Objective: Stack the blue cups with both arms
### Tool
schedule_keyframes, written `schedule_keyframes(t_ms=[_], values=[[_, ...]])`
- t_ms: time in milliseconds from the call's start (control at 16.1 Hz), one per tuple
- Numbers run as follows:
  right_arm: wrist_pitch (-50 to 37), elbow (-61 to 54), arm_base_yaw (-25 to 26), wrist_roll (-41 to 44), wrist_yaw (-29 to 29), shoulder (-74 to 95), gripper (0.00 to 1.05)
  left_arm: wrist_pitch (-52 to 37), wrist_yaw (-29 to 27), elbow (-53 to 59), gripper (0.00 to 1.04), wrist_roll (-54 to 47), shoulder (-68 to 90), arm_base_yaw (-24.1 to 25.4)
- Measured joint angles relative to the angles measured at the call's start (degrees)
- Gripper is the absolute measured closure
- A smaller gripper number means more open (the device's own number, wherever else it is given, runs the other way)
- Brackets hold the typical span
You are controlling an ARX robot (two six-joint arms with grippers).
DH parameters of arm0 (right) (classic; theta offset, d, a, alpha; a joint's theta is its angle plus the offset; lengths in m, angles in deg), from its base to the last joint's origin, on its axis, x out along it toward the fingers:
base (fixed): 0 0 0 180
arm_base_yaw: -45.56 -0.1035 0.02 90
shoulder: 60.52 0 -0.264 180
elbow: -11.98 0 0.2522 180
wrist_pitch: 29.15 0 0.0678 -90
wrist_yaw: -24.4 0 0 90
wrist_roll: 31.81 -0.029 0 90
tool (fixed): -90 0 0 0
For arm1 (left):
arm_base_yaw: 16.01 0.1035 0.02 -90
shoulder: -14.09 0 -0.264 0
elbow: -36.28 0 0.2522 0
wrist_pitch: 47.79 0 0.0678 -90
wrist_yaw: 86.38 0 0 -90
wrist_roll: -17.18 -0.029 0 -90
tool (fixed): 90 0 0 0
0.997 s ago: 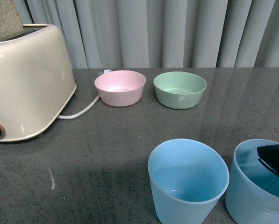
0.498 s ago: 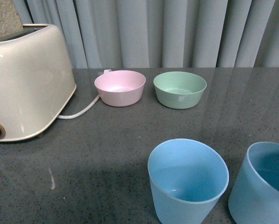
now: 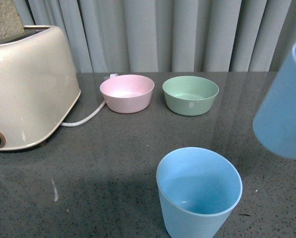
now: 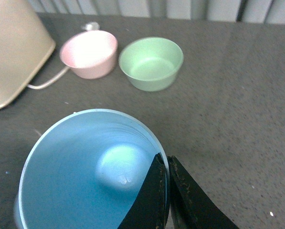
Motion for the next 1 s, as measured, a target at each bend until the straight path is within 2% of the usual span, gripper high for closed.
schedule_keyframes(t_ms=[187, 436, 623, 747, 934, 997], values=[[3.3, 3.3, -5.7, -0.8, -1.0, -2.1, 1.03, 0.0, 0.0, 0.0, 0.07, 0.0, 0.0, 0.0], [1.9, 2.9, -10.3, -4.6, 3.0, -0.4, 1.03, 0.0, 0.0, 0.0, 0.07, 0.0, 0.0, 0.0], [0.0, 1.8, -10.8, -6.3, 2.9, 1.8, 1.03, 0.0, 0.0, 0.0, 0.07, 0.0, 0.0, 0.0], [0.3, 0.6, -10.9, -5.7, -1.9, 3.6, 1.03, 0.0, 0.0, 0.0, 0.07, 0.0, 0.0, 0.0], [-1.5, 0.5, -6.4, -5.8, -2.8, 5.1, 1.03, 0.0, 0.0, 0.0, 0.07, 0.0, 0.0, 0.0], [-1.4, 0.5, -6.4, -6.2, -3.2, 5.4, 1.03, 0.0, 0.0, 0.0, 0.07, 0.0, 0.0, 0.0]])
